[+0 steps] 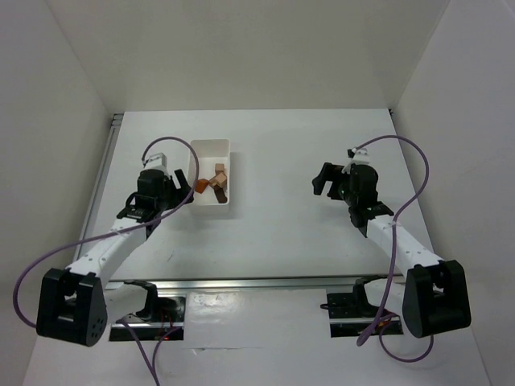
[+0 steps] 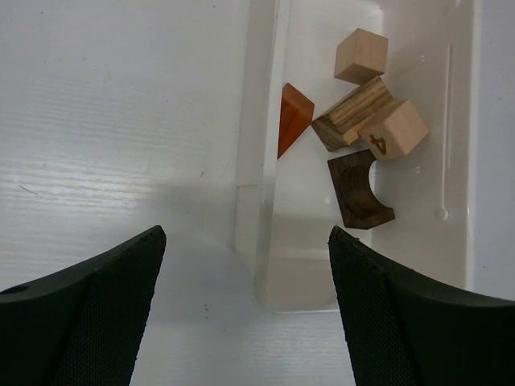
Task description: Build the wood block tower
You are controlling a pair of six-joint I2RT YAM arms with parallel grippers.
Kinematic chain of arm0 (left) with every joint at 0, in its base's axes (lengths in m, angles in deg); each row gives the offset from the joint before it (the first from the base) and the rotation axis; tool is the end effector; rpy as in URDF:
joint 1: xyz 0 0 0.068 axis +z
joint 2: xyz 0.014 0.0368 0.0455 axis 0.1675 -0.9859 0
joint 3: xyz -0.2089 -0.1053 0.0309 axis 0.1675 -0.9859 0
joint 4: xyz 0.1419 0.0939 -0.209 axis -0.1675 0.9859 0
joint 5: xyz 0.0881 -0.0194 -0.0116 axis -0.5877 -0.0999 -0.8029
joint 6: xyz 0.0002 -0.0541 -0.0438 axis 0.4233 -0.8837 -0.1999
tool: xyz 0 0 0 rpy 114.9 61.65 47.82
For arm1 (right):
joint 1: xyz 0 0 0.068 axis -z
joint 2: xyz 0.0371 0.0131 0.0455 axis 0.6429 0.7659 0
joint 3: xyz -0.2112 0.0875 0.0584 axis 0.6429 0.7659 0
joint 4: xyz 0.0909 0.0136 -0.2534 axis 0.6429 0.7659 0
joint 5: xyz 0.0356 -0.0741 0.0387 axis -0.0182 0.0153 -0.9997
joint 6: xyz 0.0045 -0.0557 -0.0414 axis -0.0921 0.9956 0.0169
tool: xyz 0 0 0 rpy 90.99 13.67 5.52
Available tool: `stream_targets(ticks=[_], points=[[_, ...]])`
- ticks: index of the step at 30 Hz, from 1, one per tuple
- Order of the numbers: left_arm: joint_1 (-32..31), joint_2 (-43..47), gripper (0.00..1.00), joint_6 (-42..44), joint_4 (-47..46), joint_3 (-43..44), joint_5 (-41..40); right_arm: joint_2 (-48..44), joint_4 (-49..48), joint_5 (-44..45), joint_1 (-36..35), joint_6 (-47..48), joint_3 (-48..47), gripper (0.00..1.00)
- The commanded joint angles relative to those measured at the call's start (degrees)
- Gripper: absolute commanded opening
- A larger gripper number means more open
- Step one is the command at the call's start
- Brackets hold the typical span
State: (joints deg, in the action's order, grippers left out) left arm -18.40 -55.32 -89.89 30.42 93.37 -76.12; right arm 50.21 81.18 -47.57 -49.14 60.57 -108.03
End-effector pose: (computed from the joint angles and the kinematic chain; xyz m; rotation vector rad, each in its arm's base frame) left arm 0.2812 -0.0376 0.1832 -0.4243 2.0437 -0.2977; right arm 0.2866 0.0491 0.1804 0.1011 2.0153 0.3384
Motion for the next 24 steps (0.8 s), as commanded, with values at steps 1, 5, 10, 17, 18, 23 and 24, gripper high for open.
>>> stream_targets(ticks=[1, 5, 10, 17, 18, 23, 24], points=[[-0.56, -4.22, 0.87, 2.12, -2.32, 4.34, 1.58, 0.38, -3.10, -1.61, -0.02, 1.24, -2.74, 1.00], [-0.56, -10.81, 0.77, 2.65, -1.70, 8.29, -0.26, -0.15, -3.81, 0.05, -0.02, 1.77, -2.74, 1.00], [-1.70, -17.59, 0.64, 2.65, -2.32, 10.93, -0.79, -0.15, -3.28, 1.81, -0.02, 2.90, -2.74, 1.00], [-2.85, -26.02, 0.56, 3.70, -1.09, 18.40, -7.12, 0.91, -2.05, 4.71, -0.02, 3.96, -3.35, 1.00], [-2.85, -27.86, 0.52, 3.70, -1.09, 19.89, -7.81, 1.43, -2.05, 5.24, -0.02, 3.97, -3.87, 1.00], [-3.38, -32.53, 0.34, 4.23, -1.70, 22.53, -9.04, 1.43, -1.53, 7.26, -0.02, 4.49, -3.88, 1.00], [-3.90, -33.32, 0.27, 4.23, -0.22, 23.41, -9.75, 1.43, -1.52, 7.27, -0.02, 5.01, -3.88, 1.00]])
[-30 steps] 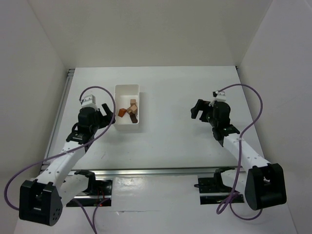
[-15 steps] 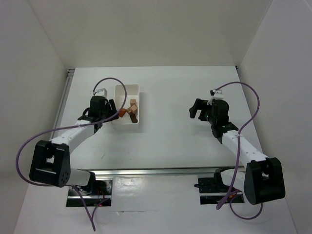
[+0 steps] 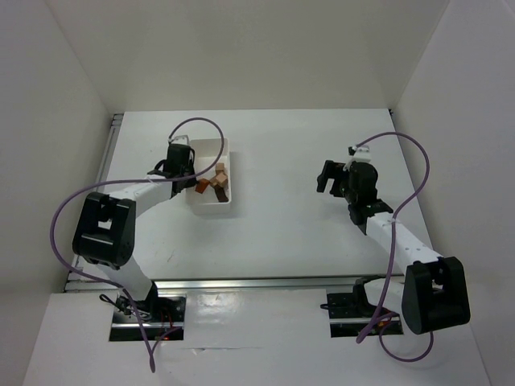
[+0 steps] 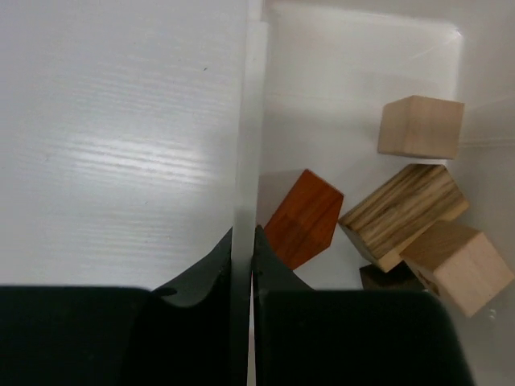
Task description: Build the wood block tower
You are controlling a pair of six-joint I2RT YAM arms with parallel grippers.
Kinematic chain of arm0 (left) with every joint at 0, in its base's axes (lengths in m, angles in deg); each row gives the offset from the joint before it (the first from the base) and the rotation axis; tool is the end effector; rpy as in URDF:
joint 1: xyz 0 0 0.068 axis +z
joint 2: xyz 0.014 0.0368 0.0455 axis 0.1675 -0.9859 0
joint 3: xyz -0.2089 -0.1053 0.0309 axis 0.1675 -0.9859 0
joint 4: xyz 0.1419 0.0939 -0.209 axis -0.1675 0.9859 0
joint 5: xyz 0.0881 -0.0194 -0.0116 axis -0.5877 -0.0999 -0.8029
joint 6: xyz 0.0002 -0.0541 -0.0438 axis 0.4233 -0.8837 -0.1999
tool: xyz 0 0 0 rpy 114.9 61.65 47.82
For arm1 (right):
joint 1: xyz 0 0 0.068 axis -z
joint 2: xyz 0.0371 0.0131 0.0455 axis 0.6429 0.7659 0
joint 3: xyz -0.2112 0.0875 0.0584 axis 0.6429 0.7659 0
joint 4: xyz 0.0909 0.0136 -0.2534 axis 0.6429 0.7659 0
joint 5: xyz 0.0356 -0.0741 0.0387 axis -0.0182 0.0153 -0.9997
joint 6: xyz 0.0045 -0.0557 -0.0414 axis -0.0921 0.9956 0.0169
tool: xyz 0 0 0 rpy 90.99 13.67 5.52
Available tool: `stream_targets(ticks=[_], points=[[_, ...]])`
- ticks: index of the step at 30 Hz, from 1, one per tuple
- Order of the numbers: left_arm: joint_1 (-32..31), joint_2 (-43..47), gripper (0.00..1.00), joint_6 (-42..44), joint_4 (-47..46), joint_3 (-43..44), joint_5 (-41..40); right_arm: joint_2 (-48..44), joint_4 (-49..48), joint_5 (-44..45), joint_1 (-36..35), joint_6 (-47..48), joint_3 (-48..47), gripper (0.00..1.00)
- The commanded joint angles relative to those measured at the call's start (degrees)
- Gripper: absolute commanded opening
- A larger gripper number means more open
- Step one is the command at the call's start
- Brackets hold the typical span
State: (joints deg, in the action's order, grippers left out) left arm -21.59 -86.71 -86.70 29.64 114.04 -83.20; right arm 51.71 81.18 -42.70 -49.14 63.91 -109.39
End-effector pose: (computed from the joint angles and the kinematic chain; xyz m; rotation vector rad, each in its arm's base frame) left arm 0.3674 -0.0649 0.1431 -0.3846 2.1987 -0.1067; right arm 0.2924 0.0451 0.1819 0.0968 2.0087 0.2164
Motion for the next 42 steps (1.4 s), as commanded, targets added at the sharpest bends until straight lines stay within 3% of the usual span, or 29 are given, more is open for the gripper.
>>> stream_targets(ticks=[1, 2, 10, 11, 16, 25, 27, 29, 30, 31, 32, 35, 42], points=[[-0.71, -3.24, 0.09, 1.91, 1.62, 4.74, -4.32, -0.08, -1.00, 3.61, -0.02, 1.68, -3.05, 1.00], [-0.71, -3.26, 0.00, 1.92, 2.59, 5.72, -5.99, -0.08, -0.99, 3.62, -0.02, 1.68, -3.05, 1.00], [-1.24, -3.35, 0.00, 11.66, 14.89, 16.88, -25.59, -1.21, -0.99, 4.68, -0.02, 2.73, -2.44, 1.00], [-1.24, -3.35, 0.00, 12.72, 16.47, 18.72, -31.70, -1.22, -0.99, 4.68, -0.02, 2.73, -1.91, 1.00], [-1.24, -3.35, 0.00, 20.98, 25.27, 23.04, -47.56, -1.75, -0.99, 5.30, -0.02, 2.73, -1.91, 1.00], [-0.54, -10.72, 0.00, 41.80, 26.67, 26.47, -66.47, -1.75, -0.99, 5.30, -0.02, 3.26, -1.91, 1.00], [0.08, -13.61, 0.00, 40.52, 35.61, 30.05, -69.62, -1.75, -0.47, 5.90, -0.02, 3.26, -1.91, 1.00], [0.61, -20.19, 0.00, 27.30, 49.46, 35.06, -72.44, -1.75, -0.47, 5.91, -0.02, 3.26, -1.91, 1.00], [0.61, -23.44, 0.00, 17.66, 75.20, 43.09, -77.16, -1.75, -0.47, 6.43, -0.02, 3.26, -1.91, 1.00], [0.61, -27.30, 0.00, 6.25, 78.94, 45.09, -77.90, -2.27, -0.47, 6.44, -0.02, 3.26, -1.39, 1.00], [1.13, -29.60, 0.00, 11.45, 78.98, 45.11, -77.91, -2.27, -0.47, 6.44, -0.02, 3.26, -1.38, 1.00], [1.66, -31.99, 0.00, 14.38, 78.98, 45.63, -77.91, -1.75, -0.56, 6.44, -0.02, 3.79, -1.38, 1.00], [-0.35, -36.82, 0.00, 24.15, 75.45, 36.50, -77.38, -2.27, -0.55, 9.24, -0.02, 3.79, -1.38, 1.00]])
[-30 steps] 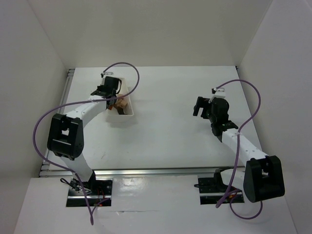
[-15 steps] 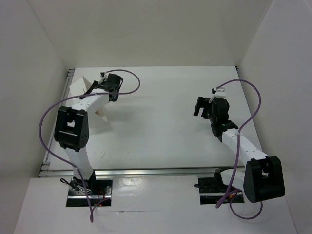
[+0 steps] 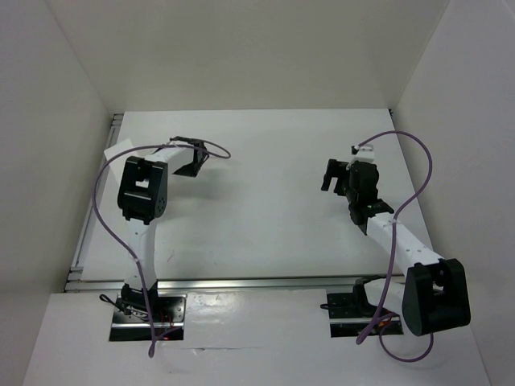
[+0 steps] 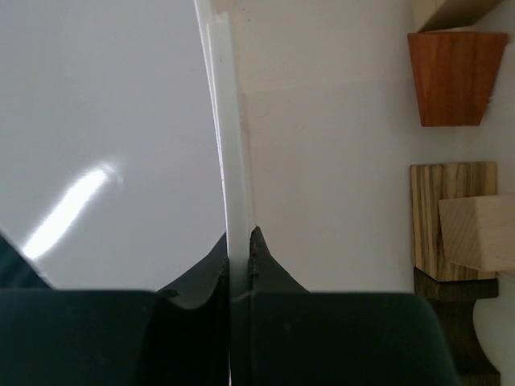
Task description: Build the wood block tower
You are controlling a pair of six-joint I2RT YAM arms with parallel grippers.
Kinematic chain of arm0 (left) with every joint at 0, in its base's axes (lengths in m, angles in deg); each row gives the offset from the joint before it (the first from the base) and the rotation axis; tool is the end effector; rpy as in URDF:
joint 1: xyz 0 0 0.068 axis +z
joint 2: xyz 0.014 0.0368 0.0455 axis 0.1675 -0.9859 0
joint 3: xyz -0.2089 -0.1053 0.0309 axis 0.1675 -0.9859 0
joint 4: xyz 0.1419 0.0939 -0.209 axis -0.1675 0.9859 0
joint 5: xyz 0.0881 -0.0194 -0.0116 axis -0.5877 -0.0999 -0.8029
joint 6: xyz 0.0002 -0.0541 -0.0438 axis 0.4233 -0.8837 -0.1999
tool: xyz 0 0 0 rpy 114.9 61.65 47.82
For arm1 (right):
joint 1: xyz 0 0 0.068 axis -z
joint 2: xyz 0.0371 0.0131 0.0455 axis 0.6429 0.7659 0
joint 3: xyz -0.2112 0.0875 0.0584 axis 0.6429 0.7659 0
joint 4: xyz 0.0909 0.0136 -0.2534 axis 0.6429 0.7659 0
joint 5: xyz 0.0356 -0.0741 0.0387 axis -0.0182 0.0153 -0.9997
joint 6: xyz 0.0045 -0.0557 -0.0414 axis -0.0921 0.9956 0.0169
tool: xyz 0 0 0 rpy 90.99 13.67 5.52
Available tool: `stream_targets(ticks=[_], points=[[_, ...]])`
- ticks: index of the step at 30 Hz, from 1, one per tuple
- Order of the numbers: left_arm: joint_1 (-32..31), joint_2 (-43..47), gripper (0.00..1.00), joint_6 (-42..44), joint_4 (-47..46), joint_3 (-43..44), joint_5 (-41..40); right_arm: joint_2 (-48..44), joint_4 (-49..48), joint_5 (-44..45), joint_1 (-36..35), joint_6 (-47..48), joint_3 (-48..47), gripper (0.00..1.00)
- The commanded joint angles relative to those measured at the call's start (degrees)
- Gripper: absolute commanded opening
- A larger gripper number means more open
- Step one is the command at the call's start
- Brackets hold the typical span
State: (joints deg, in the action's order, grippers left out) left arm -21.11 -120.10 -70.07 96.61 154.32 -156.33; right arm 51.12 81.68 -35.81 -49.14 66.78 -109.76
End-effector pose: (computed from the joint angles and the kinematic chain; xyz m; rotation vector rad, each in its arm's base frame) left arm 0.3963 -0.0227 0.1290 0.2080 2.1985 2.0493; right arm 0.2926 0.0383 0.1864 0.1234 1.9880 0.0664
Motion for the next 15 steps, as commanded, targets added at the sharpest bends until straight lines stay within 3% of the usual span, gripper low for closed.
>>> stream_targets(ticks=[1, 6, 9, 11, 12, 15], points=[[-0.84, -4.39, 0.00, 8.74, 8.49, -3.79, -4.25, -1.68, -1.06, 2.37, -0.02, 0.92, -1.01, 1.00], [-6.28, -13.25, 0.00, 13.92, 7.90, 2.94, -3.20, -1.07, -1.76, 2.97, -0.02, 0.92, -1.01, 1.00], [-10.67, -16.96, 0.00, 23.99, 3.16, 4.91, 2.14, -0.54, -1.76, 3.60, -0.02, 0.92, -1.01, 1.00], [-12.43, -18.38, 0.00, 33.23, -4.82, 3.69, 6.72, -0.54, -1.76, 4.12, -0.02, 0.92, -1.01, 1.00], [-14.36, -18.38, 0.00, 44.76, -14.52, 0.55, 10.92, -0.54, -1.76, 4.12, -0.02, 0.92, -1.01, 1.00], [-16.92, -15.48, 0.00, 61.27, -34.26, -6.22, 16.20, -1.07, -1.76, 6.40, -0.02, 0.92, -0.49, 1.00]])
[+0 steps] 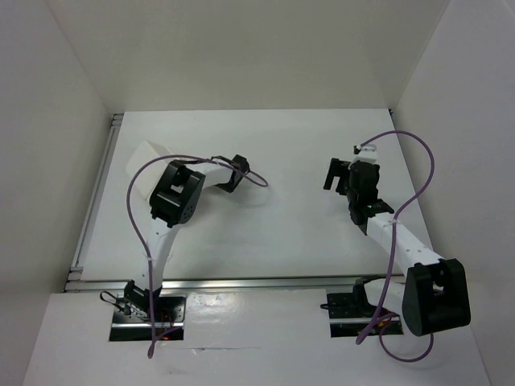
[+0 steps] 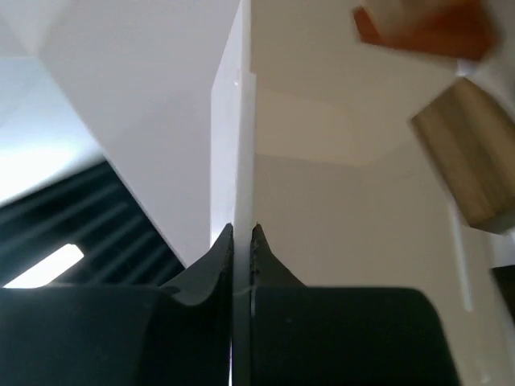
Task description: Build the wood block tower
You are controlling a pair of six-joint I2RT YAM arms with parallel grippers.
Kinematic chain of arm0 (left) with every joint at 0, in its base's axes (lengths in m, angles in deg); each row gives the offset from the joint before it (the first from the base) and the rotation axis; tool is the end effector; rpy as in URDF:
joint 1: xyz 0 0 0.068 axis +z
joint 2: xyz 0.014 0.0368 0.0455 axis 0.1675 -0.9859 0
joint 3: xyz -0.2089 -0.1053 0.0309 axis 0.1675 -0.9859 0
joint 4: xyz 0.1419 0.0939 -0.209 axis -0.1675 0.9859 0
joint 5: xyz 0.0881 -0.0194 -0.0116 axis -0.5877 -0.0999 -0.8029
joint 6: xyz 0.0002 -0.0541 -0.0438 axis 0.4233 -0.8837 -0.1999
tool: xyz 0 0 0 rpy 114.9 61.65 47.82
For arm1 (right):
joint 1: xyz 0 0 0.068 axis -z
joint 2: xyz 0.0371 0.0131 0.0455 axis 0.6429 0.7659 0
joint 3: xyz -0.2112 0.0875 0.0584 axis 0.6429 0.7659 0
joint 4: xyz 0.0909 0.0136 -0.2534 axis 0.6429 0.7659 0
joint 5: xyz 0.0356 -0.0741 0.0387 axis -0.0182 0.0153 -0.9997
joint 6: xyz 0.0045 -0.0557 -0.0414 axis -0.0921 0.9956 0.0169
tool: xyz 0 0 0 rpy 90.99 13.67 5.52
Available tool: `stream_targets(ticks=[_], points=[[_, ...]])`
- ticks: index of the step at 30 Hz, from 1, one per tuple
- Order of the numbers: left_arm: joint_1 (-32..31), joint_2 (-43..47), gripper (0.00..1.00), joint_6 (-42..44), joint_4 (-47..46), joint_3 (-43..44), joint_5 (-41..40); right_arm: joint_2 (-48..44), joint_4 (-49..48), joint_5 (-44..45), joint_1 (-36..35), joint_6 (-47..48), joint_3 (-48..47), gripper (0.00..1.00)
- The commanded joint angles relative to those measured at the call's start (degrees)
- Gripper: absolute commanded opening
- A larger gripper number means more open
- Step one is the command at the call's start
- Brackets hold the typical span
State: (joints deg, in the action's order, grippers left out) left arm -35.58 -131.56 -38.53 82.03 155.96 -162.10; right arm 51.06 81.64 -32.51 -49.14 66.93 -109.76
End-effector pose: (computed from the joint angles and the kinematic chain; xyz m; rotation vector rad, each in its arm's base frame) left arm 0.3973 -0.1302 0.0621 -0.9704 -1.9548 -2.2479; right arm 0.2925 0.0351 0.1870 0.1576 1.9785 0.0081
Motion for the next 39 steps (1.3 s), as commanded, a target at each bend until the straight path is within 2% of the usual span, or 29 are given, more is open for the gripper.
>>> stream_targets(ticks=[1, 3, 6, 11, 14, 19, 23, 30, 35, 36, 38, 39], points=[[-4.02, -3.41, 0.00, 34.56, -24.60, -8.67, 22.87, -1.61, -1.72, 3.11, -0.02, 0.77, -0.48, 1.00], [-5.26, -3.41, 0.00, 36.53, -26.57, -8.68, 23.40, -2.14, -2.24, 3.64, -0.02, 0.77, 0.04, 1.00], [-5.27, -4.63, 0.00, 32.07, -21.94, -4.04, 25.08, -2.67, -2.77, 3.64, -0.02, 0.77, 0.05, 1.00], [-5.27, -3.77, 0.00, 26.19, -20.53, 1.77, 25.08, -2.67, -2.77, 3.11, -0.02, 0.77, 0.57, 1.00], [-5.27, -1.48, 0.00, 25.64, -20.61, 2.31, 24.38, -2.67, -2.77, 3.11, -0.02, 0.77, 0.57, 1.00], [-3.96, 5.81, 0.00, 19.67, -18.85, 1.78, 21.75, -3.29, -2.77, 1.62, -0.02, 0.77, 0.57, 1.00], [-2.19, 11.70, 0.00, 15.54, -20.96, 2.30, 18.93, -4.34, -2.24, 0.47, -0.02, 0.77, 0.57, 1.00], [3.25, 22.23, 0.00, 15.09, -28.77, 1.62, 14.01, -5.57, -2.24, -1.29, -0.02, 0.77, 0.57, 1.00], [5.54, 27.70, 0.00, 10.70, -29.05, -1.73, 14.53, -6.10, -2.24, -1.29, -0.02, 0.77, 0.57, 1.00], [5.54, 28.49, 0.00, 9.74, -26.35, -2.87, 17.06, -6.10, -2.24, -1.29, -0.02, 0.77, 0.57, 1.00], [5.54, 31.81, 0.00, 6.32, -27.37, -4.54, 19.18, -6.10, -2.24, -1.29, -0.02, 0.77, 0.57, 1.00], [5.54, 33.49, 0.00, 4.83, -28.77, -5.86, 23.37, -6.10, -2.24, -0.68, -0.02, 0.77, 0.57, 1.00]])
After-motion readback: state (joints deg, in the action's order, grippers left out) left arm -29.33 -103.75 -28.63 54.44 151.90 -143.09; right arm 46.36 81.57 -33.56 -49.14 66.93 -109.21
